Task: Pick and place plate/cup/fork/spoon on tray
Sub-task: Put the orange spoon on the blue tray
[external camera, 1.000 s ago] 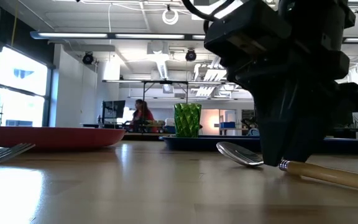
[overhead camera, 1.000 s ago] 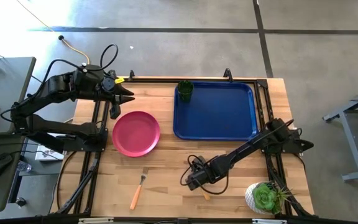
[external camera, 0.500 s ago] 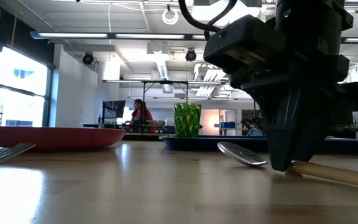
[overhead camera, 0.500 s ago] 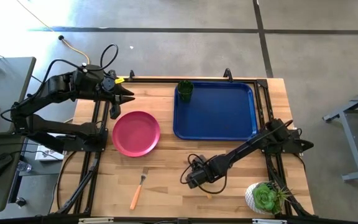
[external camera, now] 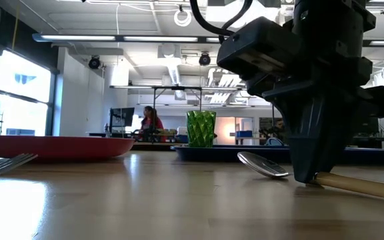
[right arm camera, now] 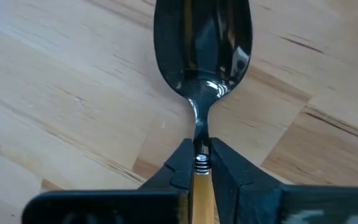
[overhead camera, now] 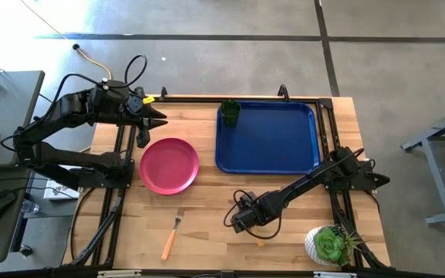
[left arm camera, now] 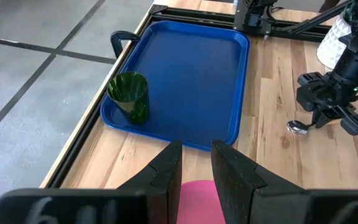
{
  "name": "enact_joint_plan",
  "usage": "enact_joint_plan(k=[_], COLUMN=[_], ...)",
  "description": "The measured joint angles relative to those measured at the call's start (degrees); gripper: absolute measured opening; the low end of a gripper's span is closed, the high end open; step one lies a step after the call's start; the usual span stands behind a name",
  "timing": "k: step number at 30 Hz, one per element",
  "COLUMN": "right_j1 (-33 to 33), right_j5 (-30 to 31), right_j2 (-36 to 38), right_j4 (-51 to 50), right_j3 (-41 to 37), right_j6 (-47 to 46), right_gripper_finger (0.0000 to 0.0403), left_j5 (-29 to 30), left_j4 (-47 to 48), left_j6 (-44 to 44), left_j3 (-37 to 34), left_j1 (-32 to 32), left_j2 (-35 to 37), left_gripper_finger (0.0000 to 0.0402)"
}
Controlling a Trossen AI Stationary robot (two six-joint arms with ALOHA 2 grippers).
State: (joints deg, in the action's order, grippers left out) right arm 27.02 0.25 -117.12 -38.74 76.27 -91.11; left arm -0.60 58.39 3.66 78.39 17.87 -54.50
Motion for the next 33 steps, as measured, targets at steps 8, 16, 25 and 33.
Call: enact_joint_plan(k=[8,16,25,33], right_j1=[0.08,-0.01,-0.08,-1.88], right_j5=[2.0,4.04,5.61,9.35], right_j2=[-0.36,-0.33,0.98,5.41], right_j4=[-4.19,-9.47,-9.16,-12.37], right_j3=[4.12,7.16,7.22,7.17], right_j6=[2.07,3.11,5.22,8.82], right_gripper_finger=[0.0015,0.0014,0.0014,0.0014], left_j5=[-0.02,0.0,0.0,0.0], left_j4=[0.01,0.02,0.02,0.09], left_j6=[0.0,0.0,0.0,0.0], left_j3=[0.0,0.0,0.0,0.0], left_j1=[0.0,0.0,0.0,-0.02], left_j2=[0.0,0.0,0.0,-0.02], left_gripper_finger=[0.0074,0.0074,0.0074,0.0074])
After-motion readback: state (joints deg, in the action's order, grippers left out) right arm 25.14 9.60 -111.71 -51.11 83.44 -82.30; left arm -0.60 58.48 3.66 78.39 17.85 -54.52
